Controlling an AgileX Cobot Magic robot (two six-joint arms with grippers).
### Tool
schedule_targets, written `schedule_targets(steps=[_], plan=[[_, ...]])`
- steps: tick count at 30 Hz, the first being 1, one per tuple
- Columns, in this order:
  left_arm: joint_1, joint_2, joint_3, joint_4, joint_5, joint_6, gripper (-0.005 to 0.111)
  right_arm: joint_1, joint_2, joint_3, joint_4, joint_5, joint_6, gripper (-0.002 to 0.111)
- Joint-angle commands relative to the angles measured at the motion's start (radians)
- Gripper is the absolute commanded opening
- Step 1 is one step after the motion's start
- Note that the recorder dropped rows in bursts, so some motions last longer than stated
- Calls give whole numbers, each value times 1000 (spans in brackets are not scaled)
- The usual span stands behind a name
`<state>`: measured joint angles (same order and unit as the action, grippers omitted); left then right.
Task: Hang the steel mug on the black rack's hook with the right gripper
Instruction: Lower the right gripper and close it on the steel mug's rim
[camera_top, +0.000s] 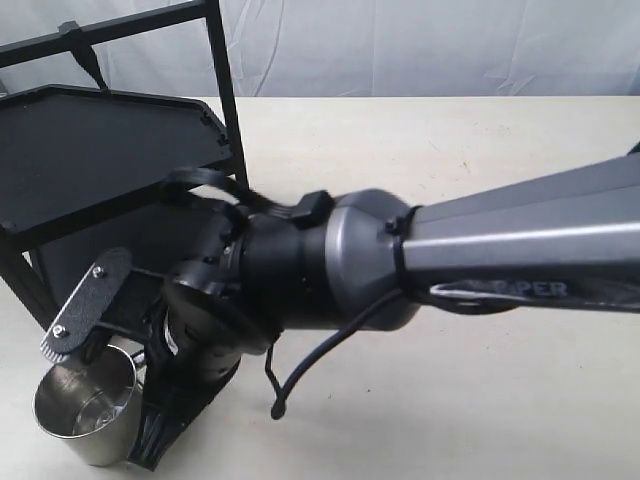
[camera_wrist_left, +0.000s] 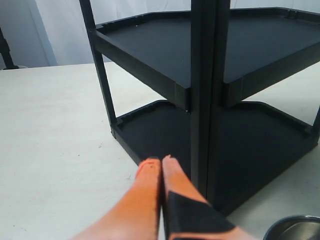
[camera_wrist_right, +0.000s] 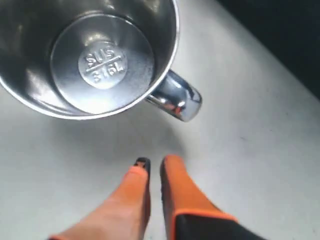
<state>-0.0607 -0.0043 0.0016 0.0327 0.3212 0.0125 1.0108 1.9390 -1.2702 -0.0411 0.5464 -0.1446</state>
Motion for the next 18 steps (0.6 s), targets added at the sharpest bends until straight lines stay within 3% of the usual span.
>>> schedule_targets(steps=[1, 7, 15, 18], plan=[[-2, 4, -2, 6, -8, -4, 0, -13, -84, -42, 47, 58, 40, 38], [-2, 4, -2, 6, -8, -4, 0, -11, -84, -86, 75, 95, 384, 42], [-2, 4, -2, 6, -8, -4, 0, -11, -26, -86, 187, 91, 430, 42], [-2, 4, -2, 6, -8, -4, 0, -11, -21, -86, 220, 68, 430, 47]])
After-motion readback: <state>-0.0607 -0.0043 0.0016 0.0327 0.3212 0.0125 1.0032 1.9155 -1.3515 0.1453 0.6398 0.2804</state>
